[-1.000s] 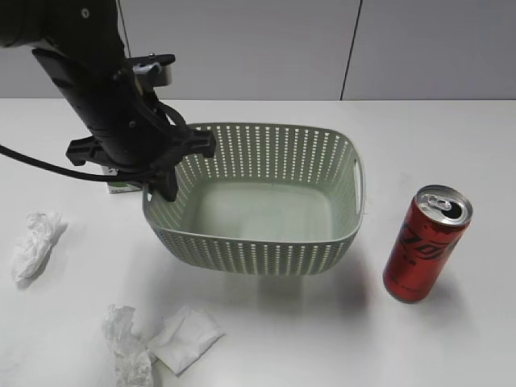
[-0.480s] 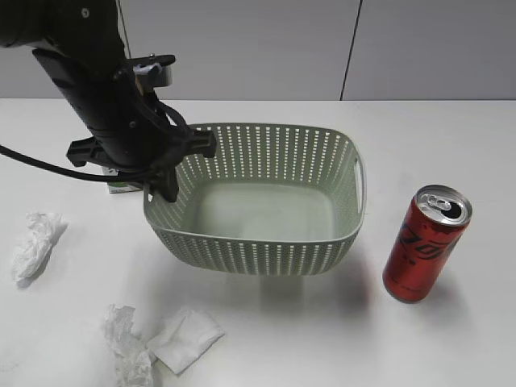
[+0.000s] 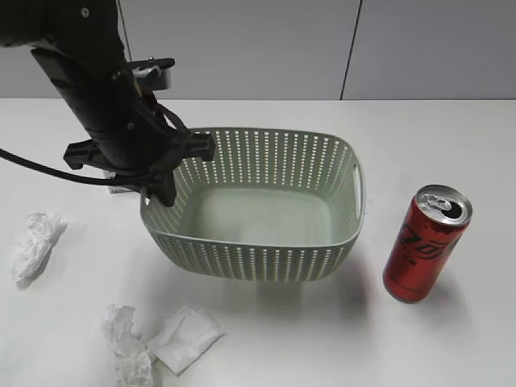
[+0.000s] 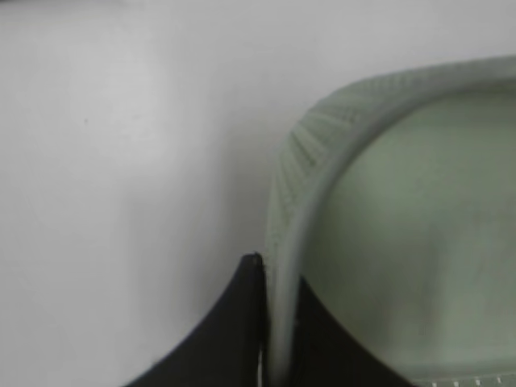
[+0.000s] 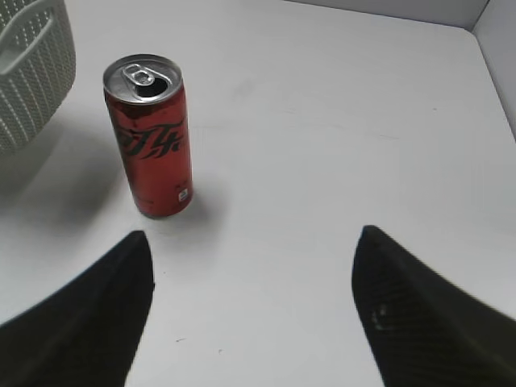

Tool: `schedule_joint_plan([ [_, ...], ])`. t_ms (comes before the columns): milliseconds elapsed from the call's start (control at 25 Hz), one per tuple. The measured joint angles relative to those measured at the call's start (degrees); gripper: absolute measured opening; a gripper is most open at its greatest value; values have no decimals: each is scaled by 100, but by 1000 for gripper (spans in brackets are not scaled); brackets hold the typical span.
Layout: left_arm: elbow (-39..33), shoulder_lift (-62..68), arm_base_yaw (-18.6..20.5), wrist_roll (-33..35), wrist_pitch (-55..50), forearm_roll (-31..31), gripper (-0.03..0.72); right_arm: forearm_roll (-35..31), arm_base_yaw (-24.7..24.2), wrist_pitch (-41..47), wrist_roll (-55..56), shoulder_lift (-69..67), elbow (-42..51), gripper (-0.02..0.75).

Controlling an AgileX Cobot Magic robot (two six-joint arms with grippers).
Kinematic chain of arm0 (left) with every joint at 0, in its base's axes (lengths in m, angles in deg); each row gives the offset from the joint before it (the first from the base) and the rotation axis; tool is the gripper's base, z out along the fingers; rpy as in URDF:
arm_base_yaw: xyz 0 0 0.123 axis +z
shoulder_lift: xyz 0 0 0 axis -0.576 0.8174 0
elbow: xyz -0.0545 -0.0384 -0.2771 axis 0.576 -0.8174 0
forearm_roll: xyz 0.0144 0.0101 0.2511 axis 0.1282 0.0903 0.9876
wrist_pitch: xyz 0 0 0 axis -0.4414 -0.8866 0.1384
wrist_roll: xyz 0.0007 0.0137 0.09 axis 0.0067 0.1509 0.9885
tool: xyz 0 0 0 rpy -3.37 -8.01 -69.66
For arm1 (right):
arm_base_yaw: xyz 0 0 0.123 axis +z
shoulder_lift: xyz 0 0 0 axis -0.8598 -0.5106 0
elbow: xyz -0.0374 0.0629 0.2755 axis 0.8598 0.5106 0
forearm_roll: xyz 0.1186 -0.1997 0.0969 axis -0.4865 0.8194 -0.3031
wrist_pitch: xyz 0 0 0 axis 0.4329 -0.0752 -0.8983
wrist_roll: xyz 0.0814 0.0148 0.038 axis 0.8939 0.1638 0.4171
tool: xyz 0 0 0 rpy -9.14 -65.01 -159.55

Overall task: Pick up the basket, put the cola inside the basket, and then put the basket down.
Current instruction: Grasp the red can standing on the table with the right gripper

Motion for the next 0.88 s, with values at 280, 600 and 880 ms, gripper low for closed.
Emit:
schedule_joint_plan([
  [280, 0, 0, 0, 0, 0, 0, -3, 58, 0, -26, 3, -18, -12, 583],
  [600, 0, 0, 0, 0, 0, 0, -3, -306, 0, -773, -37, -1601, -805, 583],
  [880, 0, 0, 0, 0, 0, 5, -3, -1318, 0, -631, -622, -3909, -1966, 603],
])
